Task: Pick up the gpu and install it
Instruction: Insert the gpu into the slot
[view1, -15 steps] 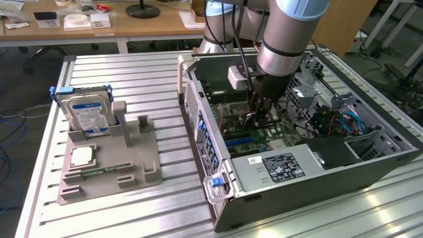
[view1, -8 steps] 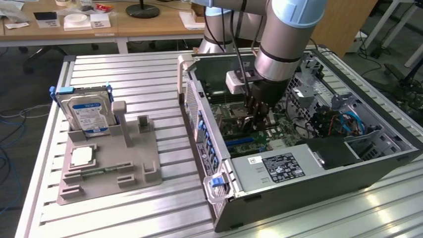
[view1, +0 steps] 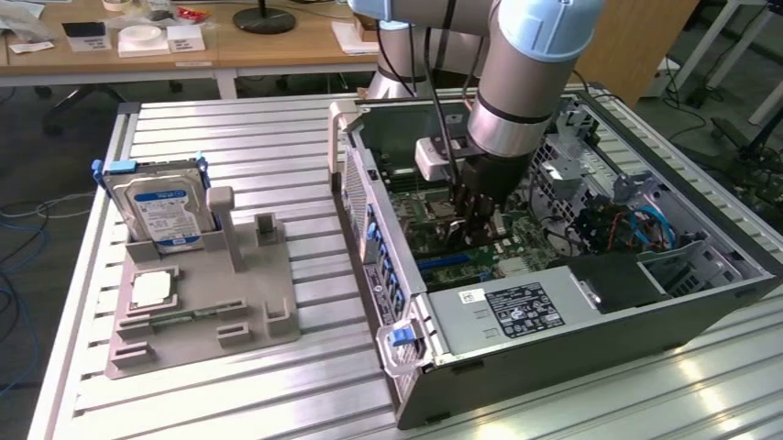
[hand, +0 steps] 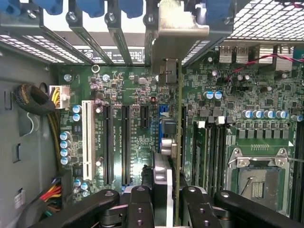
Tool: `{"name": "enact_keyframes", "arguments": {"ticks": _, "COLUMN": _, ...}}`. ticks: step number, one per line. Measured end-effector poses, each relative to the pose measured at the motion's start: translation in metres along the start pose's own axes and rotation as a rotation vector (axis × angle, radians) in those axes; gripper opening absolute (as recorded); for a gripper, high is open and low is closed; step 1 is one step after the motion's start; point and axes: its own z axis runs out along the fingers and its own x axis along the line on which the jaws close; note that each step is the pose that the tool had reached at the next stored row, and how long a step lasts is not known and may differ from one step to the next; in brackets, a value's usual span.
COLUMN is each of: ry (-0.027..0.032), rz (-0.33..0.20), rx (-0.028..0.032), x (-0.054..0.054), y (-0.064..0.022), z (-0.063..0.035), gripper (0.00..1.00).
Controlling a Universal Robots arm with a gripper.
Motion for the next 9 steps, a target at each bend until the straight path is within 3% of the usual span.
{"name": "enact_keyframes", "arguments": {"ticks": 6, "ry": 0.0, "rz": 0.0, "rx": -0.01, "x": 0.0006, "y": -0.0001, "z": 0.0002, "gripper": 0.28}}
{"name": "enact_keyframes", "arguments": {"ticks": 9, "ry": -0.0003, "rz": 0.001, "rx": -0.0104, "x": 0.0006, "y": -0.0001, "z": 0.0013, "gripper": 0.28}}
